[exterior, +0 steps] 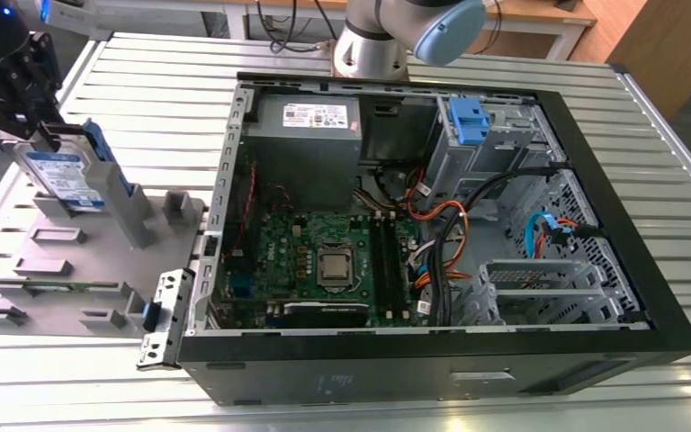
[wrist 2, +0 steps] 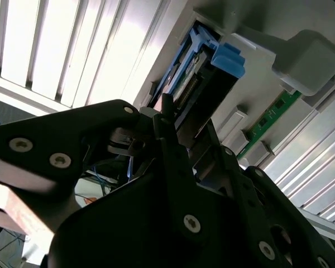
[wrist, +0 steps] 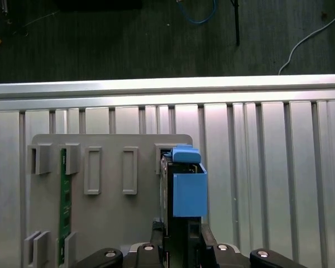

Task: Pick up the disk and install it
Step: 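Pick up the disk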

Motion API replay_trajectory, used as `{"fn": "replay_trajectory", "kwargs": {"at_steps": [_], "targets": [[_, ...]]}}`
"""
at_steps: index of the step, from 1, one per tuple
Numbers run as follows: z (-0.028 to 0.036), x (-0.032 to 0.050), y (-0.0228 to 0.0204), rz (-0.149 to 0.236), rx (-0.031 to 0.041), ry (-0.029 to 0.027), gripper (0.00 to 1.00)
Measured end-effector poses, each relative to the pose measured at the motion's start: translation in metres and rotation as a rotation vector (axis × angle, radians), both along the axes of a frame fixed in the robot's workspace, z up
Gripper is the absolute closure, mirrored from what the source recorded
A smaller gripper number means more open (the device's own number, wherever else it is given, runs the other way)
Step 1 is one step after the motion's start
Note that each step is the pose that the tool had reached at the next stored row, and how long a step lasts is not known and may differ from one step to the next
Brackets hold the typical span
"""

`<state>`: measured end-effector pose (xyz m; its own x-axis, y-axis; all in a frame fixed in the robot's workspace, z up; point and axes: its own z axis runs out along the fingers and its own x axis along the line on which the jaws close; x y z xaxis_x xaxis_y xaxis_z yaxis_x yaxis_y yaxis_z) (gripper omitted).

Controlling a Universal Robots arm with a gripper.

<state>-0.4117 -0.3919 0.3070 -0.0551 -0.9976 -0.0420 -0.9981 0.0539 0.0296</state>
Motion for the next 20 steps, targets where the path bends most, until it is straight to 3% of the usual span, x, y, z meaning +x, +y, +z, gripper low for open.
{"fn": "replay_trajectory", "kwargs": {"at_steps": [11,20], "targets": [[0.0167,0.0,0.0,0.0,-0.0001,0.0002,0.65],[0.0168,0.0,0.0,0.0,0.0,0.0001,0.65]]}}
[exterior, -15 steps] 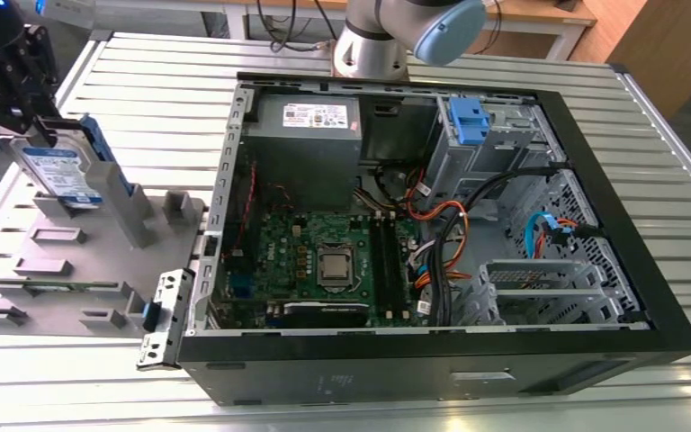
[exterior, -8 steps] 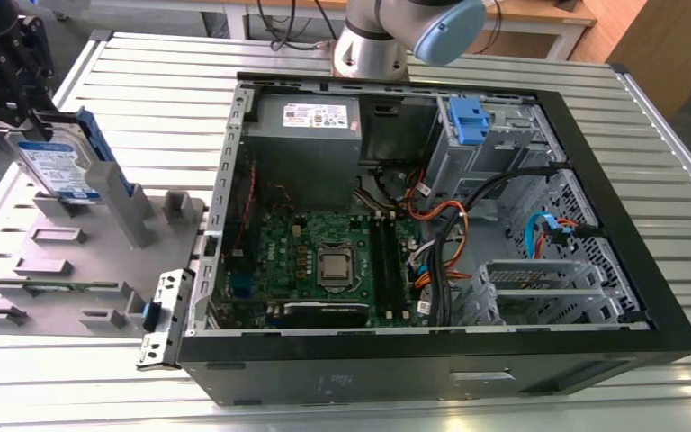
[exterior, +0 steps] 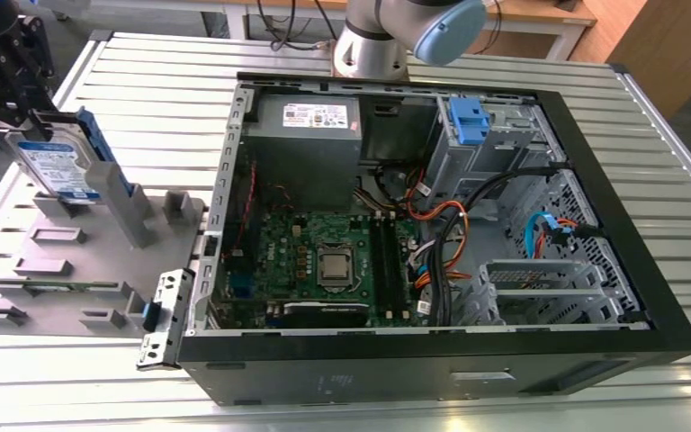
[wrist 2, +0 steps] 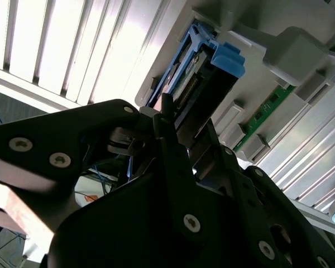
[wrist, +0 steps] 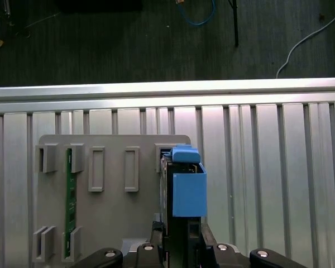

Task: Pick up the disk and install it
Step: 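Pick up the disk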

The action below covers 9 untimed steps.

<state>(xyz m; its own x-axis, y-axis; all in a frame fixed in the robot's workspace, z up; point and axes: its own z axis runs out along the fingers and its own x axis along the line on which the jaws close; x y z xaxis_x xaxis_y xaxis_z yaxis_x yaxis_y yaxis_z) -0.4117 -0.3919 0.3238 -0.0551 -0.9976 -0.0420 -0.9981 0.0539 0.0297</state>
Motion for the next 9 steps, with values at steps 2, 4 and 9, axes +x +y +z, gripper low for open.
{"fn": "replay_trajectory", "kwargs": {"at_steps": [2,4,9], "targets": [[0.0,0.0,0.0,0.0,0.0,0.0,0.65],[0.0,0.0,0.0,0.0,0.0,0.0,0.65],[0.0067,0.0,0.0,0.0,0.0,0.0,0.65]]}}
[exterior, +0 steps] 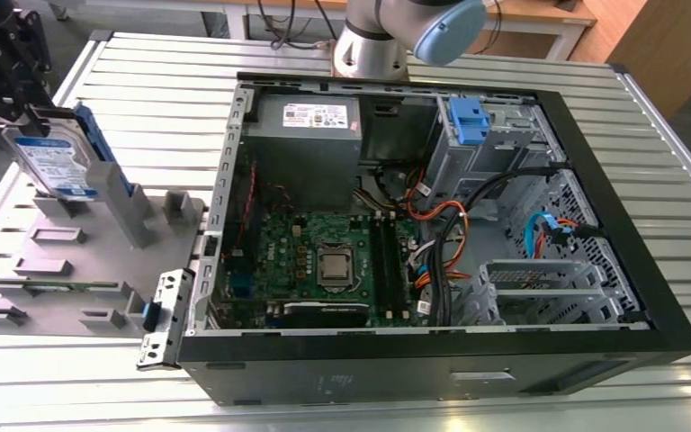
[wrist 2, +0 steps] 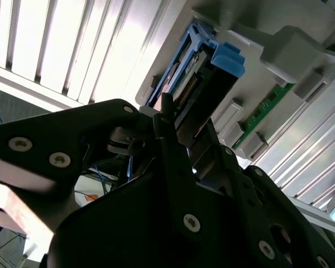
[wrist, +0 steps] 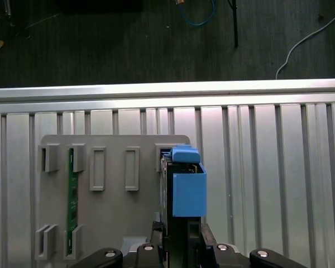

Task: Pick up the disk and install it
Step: 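Pick up the disk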

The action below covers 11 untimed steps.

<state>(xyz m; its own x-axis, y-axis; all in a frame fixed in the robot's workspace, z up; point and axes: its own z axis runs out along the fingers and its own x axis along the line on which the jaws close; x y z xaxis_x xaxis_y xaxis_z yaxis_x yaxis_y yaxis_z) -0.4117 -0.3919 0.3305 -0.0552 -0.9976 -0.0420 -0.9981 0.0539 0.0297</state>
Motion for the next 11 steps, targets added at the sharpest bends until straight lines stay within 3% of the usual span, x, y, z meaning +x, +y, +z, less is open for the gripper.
{"fn": "replay_trajectory", "kwargs": {"at_steps": [5,11], "targets": [[0.0167,0.0,0.0,0.0,0.0,0.0,0.65],[0.0423,0.0,0.0,0.0,0.0,-0.0001,0.65]]}}
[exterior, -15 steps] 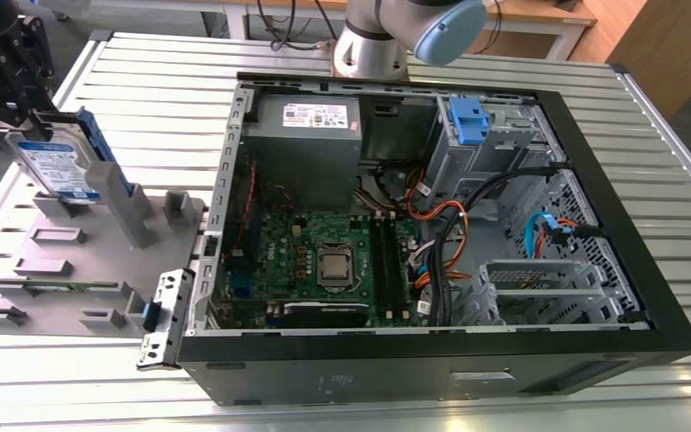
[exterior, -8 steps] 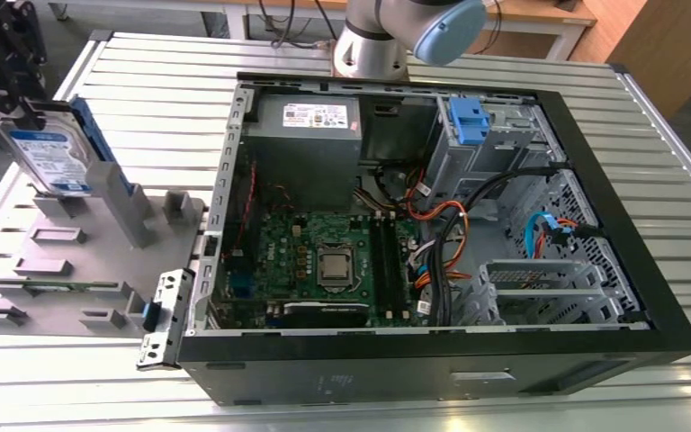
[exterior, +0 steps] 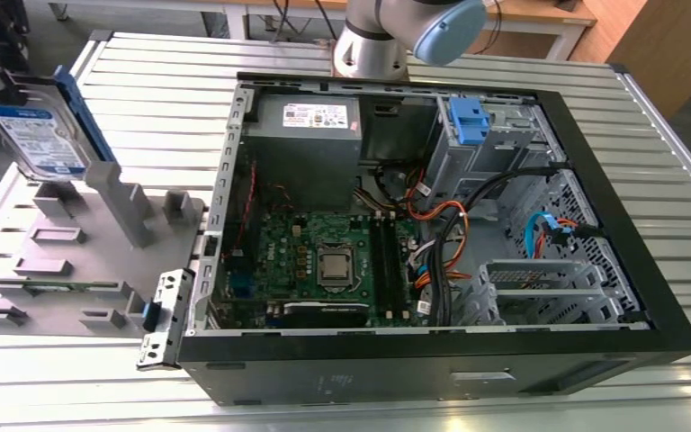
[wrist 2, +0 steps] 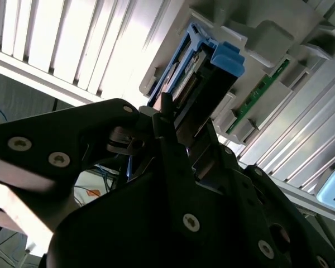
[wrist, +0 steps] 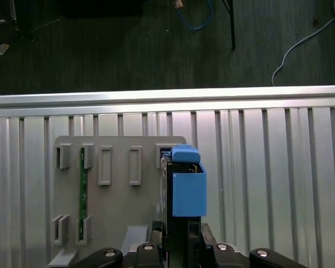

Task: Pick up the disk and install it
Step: 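Pick up the disk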

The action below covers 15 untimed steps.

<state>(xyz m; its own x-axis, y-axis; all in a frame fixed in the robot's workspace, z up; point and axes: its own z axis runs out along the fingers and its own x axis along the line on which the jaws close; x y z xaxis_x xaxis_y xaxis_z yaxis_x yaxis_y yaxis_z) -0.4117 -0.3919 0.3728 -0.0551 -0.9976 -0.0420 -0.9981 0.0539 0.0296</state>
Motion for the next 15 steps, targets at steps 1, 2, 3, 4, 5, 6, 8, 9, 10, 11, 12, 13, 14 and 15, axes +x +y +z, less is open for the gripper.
{"fn": "replay_trajectory", "kwargs": {"at_steps": [1,2,3,4,5,6,8,9,10,11,12,13,14,15], "targets": [[0.0045,0.0,0.0,0.0,0.0,0.0,0.65],[0.0091,0.0,0.0,0.0,-0.0001,0.0001,0.65],[0.0137,0.0,0.0,0.0,0.0,-0.0001,0.65],[0.0183,0.0,0.0,0.0,0.0,-0.0001,0.65],[0.0228,0.0,0.0,0.0,0.0,0.0,0.65],[0.0273,0.0,0.0,0.0,0.0,0.0001,0.65],[0.0364,0.0,0.0,0.0,0.0,0.0,0.65],[0.0409,0.0,0.0,0.0,0.0,0.0,0.65],[0.0457,0.0,0.0,0.0,0.0,0.0,0.65],[0.0501,0.0,0.0,0.0,0.0,0.0,0.65],[0.0547,0.0,0.0,0.0,0.0,0.0,0.65],[0.0586,0.0,0.0,0.0,0.0,0.0,0.65],[0.062,0.0,0.0,0.0,0.0,0.0001,0.65],[0.0652,0.0,0.0,0.0,0.0,-0.0001,0.65]]}}
